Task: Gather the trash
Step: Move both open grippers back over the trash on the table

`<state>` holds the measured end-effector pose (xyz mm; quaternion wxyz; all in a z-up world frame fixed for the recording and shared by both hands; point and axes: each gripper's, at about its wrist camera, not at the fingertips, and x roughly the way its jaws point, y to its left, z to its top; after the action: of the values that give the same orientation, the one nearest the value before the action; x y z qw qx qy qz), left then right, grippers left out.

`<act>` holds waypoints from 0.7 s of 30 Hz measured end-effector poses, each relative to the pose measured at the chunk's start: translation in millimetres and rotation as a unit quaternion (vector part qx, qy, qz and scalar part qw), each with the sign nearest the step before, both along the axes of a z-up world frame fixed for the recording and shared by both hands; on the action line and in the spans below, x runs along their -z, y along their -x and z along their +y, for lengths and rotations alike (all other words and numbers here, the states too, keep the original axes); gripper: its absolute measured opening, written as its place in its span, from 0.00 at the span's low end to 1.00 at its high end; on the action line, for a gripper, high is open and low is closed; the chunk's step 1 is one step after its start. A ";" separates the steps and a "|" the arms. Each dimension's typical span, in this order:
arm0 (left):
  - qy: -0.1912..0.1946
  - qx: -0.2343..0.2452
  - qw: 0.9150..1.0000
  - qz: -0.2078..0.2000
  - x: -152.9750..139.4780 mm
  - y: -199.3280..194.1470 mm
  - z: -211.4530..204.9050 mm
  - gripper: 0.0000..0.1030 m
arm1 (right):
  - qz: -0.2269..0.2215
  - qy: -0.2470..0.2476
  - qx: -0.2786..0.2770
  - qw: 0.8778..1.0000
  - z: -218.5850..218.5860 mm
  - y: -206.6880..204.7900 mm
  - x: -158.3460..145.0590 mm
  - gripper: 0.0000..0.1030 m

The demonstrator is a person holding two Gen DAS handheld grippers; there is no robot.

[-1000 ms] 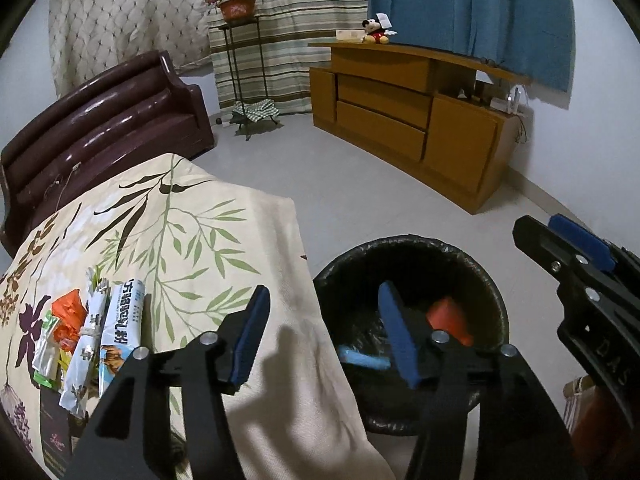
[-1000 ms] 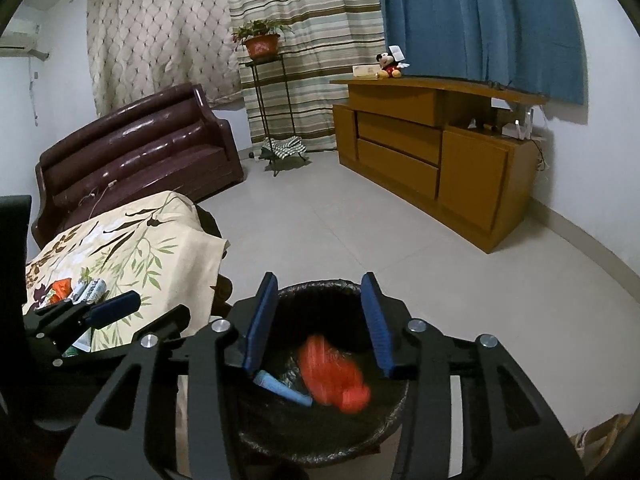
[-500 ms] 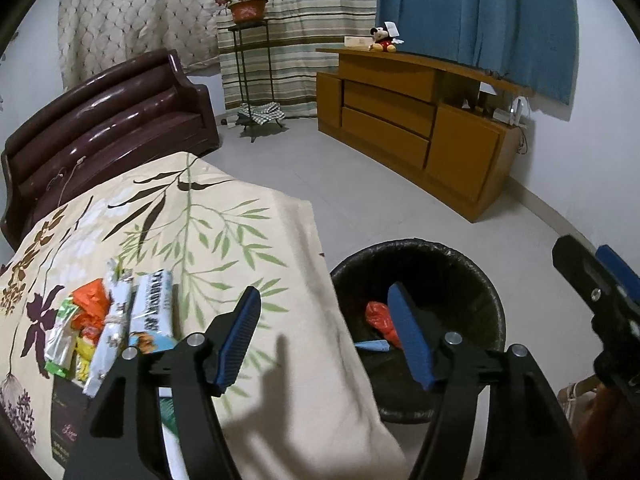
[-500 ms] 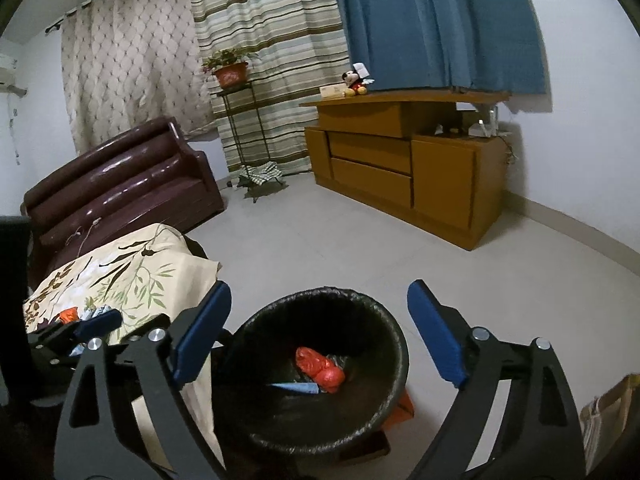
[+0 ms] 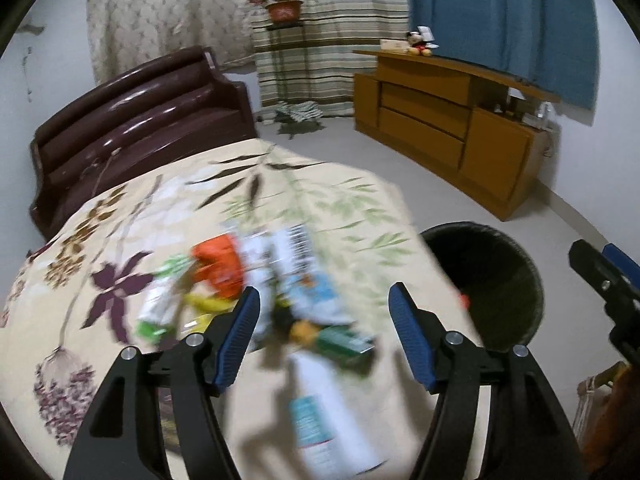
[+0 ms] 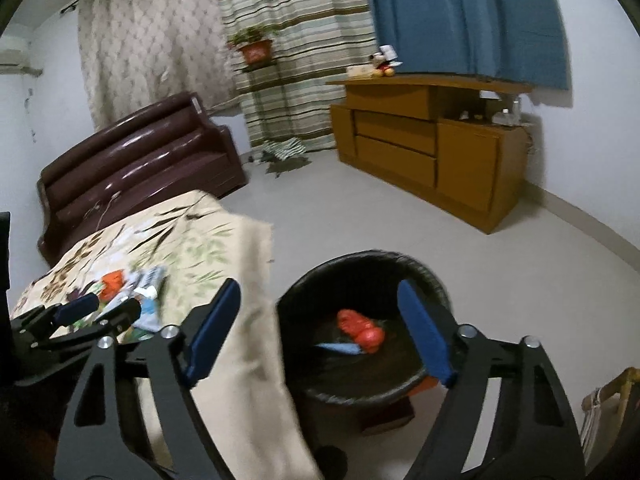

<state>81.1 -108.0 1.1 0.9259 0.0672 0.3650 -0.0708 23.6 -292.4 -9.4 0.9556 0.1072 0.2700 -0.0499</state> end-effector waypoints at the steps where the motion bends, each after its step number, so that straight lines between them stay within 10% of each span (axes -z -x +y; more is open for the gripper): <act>1: -0.003 -0.009 1.000 0.000 -1.3 3.4 10.4 0.63 | 0.003 -0.002 -0.011 1.000 8.2 1.9 0.1 0.73; 21: -0.025 -0.080 0.996 0.032 28.1 31.5 109.3 0.68 | 0.088 -0.005 -0.180 0.980 134.1 10.5 29.2 0.37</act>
<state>49.6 1.3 -27.0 0.9146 0.0581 0.4001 0.0104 13.1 -158.3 -38.6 0.9209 0.0572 0.3680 0.1150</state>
